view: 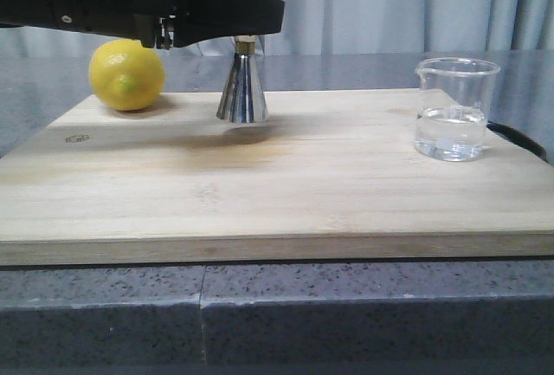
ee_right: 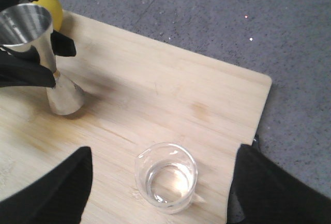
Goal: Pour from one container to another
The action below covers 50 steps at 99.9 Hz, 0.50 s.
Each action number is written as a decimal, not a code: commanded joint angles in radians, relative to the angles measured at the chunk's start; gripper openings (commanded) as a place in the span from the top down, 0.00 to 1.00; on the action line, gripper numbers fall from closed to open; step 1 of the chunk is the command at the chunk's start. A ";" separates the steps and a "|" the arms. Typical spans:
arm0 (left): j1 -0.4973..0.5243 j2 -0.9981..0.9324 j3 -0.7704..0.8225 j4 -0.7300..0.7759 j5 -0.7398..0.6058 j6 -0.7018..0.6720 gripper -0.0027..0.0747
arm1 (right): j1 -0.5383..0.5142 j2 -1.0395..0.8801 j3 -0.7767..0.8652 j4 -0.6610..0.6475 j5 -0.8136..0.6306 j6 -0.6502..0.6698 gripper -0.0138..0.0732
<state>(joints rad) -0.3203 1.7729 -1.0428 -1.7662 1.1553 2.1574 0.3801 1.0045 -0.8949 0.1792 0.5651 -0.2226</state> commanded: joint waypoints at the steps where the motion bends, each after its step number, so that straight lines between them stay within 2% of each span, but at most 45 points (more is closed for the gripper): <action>1: -0.009 -0.039 -0.030 -0.082 0.100 -0.009 0.71 | 0.003 0.002 -0.032 0.004 -0.092 -0.013 0.28; 32: -0.009 -0.039 -0.030 -0.082 0.099 -0.009 0.71 | 0.008 -0.031 0.163 0.033 -0.391 -0.013 0.28; 50: -0.009 -0.039 -0.030 -0.082 0.099 -0.009 0.71 | 0.084 -0.085 0.328 0.049 -0.586 -0.011 0.28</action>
<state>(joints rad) -0.3203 1.7729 -1.0428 -1.7662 1.1553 2.1557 0.4292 0.9623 -0.5981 0.2163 0.1451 -0.2241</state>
